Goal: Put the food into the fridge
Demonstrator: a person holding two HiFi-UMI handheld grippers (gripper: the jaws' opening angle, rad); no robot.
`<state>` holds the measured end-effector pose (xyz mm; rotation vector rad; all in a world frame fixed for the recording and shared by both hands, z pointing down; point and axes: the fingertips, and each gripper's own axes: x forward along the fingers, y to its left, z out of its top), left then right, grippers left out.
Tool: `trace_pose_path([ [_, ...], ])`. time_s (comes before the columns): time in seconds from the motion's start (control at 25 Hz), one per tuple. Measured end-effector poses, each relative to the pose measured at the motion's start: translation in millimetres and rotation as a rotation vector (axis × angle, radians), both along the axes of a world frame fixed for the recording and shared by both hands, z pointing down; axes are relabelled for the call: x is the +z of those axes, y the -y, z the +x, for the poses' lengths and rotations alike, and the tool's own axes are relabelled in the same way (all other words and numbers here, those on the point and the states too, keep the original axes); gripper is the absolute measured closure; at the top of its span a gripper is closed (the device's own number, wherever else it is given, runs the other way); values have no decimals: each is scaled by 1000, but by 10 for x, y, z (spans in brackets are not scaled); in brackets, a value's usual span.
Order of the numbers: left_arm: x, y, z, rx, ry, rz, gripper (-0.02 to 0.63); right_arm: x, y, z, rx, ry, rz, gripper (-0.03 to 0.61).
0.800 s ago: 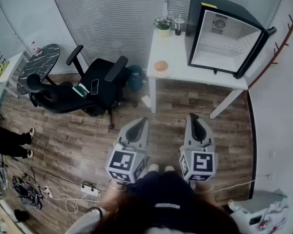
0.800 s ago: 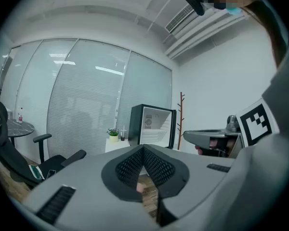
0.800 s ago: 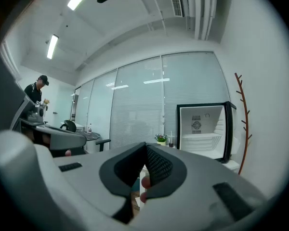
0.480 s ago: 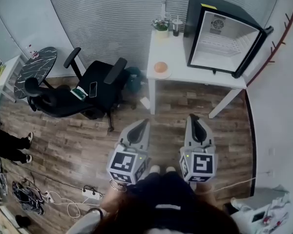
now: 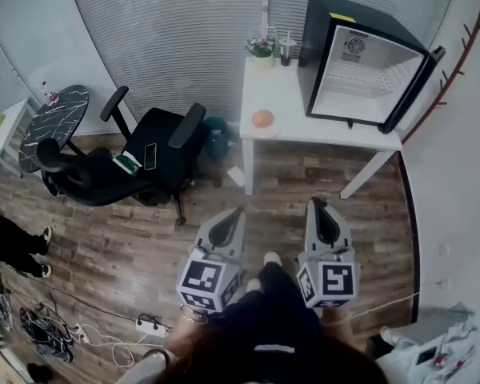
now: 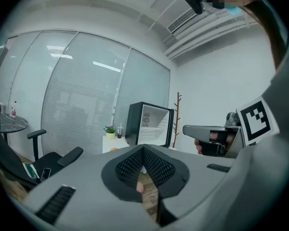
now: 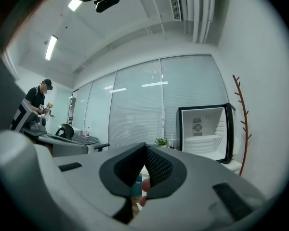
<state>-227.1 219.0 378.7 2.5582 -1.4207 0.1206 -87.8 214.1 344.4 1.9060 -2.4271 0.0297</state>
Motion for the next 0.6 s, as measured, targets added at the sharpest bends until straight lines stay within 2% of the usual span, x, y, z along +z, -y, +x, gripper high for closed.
trace_pose_path([
  [0.6, 102, 493, 82, -18, 23, -9, 609, 69, 589, 84, -19, 14, 3, 581],
])
